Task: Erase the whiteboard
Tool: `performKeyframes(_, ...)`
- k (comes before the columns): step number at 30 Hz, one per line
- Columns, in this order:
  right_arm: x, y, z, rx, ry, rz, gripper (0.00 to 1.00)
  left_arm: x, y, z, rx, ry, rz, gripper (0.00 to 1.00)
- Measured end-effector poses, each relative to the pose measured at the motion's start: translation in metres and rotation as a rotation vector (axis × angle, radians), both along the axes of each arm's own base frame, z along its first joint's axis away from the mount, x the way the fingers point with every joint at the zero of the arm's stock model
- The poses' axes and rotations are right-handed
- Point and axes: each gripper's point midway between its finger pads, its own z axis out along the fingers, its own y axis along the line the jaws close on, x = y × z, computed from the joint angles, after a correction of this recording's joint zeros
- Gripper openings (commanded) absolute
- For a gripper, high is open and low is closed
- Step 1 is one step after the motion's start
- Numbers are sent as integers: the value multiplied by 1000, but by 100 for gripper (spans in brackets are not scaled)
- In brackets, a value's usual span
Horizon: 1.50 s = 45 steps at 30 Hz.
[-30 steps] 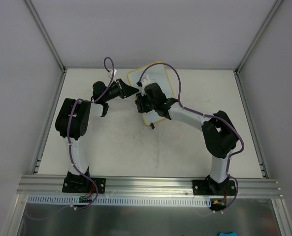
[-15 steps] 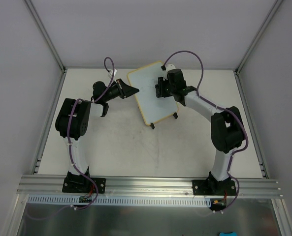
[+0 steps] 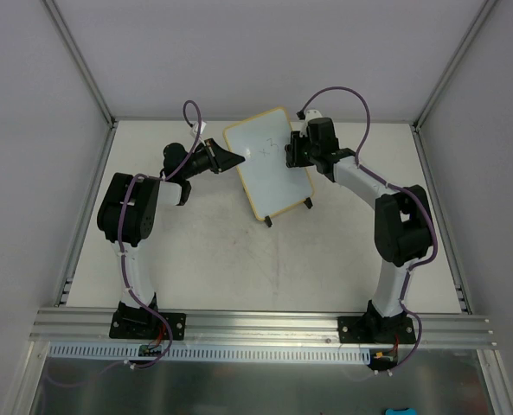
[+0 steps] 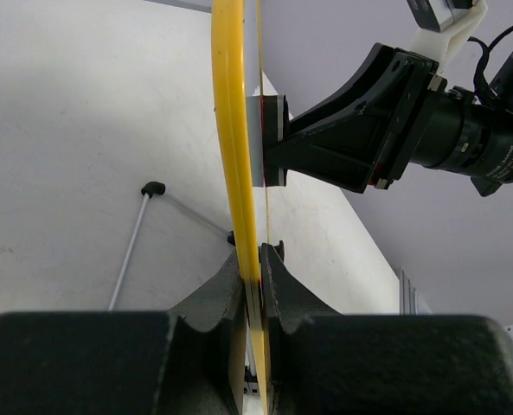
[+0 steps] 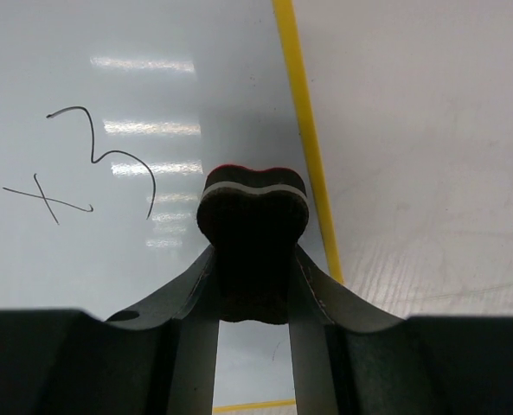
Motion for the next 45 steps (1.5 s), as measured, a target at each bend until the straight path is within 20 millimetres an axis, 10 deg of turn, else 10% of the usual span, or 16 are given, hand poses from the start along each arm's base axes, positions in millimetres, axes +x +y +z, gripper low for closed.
performKeyframes(13,1,18,11,-192,-2,15,0,0,1,0,1,4,1,0)
performKeyframes(32,-50,128,20,-257,-97,181,0,1,3,-3,4,16,6,0)
performKeyframes(45,-49,129,20,-255,-94,175,0,1,6,-2,5,16,5,0)
